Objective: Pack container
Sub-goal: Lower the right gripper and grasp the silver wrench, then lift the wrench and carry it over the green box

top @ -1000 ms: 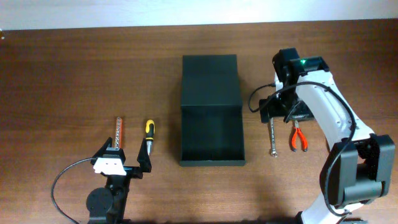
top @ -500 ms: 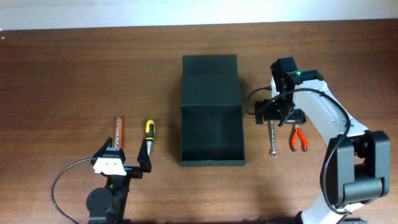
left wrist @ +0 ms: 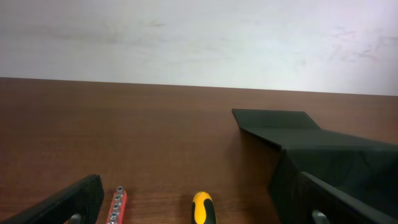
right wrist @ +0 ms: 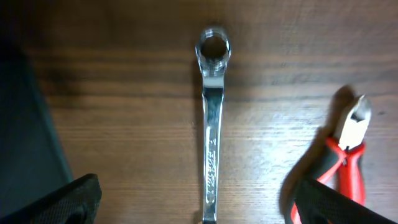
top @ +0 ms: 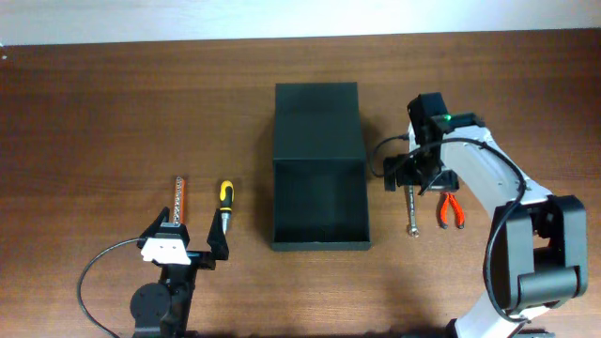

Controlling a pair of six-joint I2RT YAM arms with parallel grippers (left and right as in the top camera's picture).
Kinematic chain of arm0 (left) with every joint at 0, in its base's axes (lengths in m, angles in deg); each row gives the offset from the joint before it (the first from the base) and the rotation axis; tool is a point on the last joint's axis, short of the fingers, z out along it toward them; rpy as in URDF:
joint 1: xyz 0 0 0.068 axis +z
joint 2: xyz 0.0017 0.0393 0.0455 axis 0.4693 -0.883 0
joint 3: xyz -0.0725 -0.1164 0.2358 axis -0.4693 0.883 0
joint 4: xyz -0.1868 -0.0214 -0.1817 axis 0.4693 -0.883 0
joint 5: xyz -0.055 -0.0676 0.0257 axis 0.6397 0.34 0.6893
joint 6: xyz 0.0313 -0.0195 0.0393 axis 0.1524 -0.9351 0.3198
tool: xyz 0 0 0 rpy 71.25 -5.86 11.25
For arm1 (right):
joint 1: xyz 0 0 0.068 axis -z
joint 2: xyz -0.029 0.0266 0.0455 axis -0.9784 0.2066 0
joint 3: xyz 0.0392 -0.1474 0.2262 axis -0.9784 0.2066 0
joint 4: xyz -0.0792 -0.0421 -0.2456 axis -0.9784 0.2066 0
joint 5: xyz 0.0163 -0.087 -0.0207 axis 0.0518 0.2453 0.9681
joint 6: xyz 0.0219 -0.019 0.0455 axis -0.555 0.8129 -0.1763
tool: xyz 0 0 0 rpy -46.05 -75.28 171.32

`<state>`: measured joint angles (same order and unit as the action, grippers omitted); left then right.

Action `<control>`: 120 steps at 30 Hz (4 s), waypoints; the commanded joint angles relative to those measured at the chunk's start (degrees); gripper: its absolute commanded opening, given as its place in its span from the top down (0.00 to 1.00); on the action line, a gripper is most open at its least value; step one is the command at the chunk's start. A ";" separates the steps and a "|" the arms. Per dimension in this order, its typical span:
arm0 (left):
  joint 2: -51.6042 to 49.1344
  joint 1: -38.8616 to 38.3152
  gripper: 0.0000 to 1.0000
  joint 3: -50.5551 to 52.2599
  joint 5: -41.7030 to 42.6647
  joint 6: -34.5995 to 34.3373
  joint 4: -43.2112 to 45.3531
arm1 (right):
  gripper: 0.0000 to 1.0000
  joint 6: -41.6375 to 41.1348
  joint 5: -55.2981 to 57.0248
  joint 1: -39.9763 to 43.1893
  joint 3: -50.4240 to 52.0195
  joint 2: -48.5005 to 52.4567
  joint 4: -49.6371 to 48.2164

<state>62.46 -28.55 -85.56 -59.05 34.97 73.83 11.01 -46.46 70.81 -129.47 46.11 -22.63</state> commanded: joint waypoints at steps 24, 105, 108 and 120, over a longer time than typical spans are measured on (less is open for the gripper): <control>0.48 0.35 0.01 0.28 0.85 0.90 0.07 | 0.01 -2.14 1.79 0.26 1.20 6.08 -5.62; 0.48 0.35 0.01 0.28 0.85 0.90 0.07 | 0.96 29.53 -7.82 -15.52 -59.63 6.71 41.86; 0.48 0.35 0.01 0.28 0.85 0.90 0.07 | 0.96 29.83 -7.21 -20.44 -59.08 6.88 41.90; 0.48 0.35 0.01 0.28 0.85 0.90 0.07 | 0.96 29.20 -3.76 -31.41 -46.90 6.95 33.70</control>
<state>62.50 -28.55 -85.56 -59.05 34.97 73.83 39.91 -51.05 40.43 -180.70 53.80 14.77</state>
